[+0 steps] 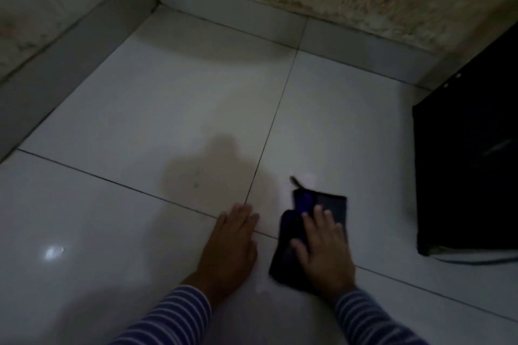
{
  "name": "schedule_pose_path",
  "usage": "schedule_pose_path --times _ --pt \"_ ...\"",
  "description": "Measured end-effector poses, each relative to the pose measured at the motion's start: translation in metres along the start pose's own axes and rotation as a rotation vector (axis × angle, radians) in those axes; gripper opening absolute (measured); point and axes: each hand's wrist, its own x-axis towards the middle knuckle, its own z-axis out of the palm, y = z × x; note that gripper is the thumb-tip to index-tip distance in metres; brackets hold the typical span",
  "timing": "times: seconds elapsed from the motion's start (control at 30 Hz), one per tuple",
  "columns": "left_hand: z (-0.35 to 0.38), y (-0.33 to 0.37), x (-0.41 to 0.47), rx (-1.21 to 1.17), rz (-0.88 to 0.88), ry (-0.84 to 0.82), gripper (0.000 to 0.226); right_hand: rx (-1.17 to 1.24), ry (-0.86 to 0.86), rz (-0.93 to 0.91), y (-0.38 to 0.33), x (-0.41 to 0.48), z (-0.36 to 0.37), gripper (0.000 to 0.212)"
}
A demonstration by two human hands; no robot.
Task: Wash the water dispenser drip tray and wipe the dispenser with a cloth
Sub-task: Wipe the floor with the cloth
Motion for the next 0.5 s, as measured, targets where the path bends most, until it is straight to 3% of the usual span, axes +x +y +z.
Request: schedule_pose_path --times 0.13,0.2,0.37,0.43,0.5 --pt "-0.001 0.004 -0.001 -0.106 -0.060 0.064 0.050 0.071 0.042 0.227 -0.008 0.025 0.000 0.067" --pt "-0.004 0.003 -0.002 -0.147 -0.114 0.109 0.047 0.067 0.029 0.128 -0.040 0.027 0.003 0.067" --pt "-0.019 -0.007 -0.014 -0.187 -0.177 0.221 0.046 -0.010 -0.082 -0.334 -0.078 -0.028 0.015 0.061" --pt "-0.022 -0.017 -0.019 -0.187 -0.208 0.225 0.040 -0.017 -0.090 -0.368 -0.069 -0.026 0.015 0.062" --pt "-0.025 -0.027 -0.021 -0.185 -0.251 0.235 0.040 0.020 -0.032 -0.265 -0.070 -0.006 0.012 0.065"
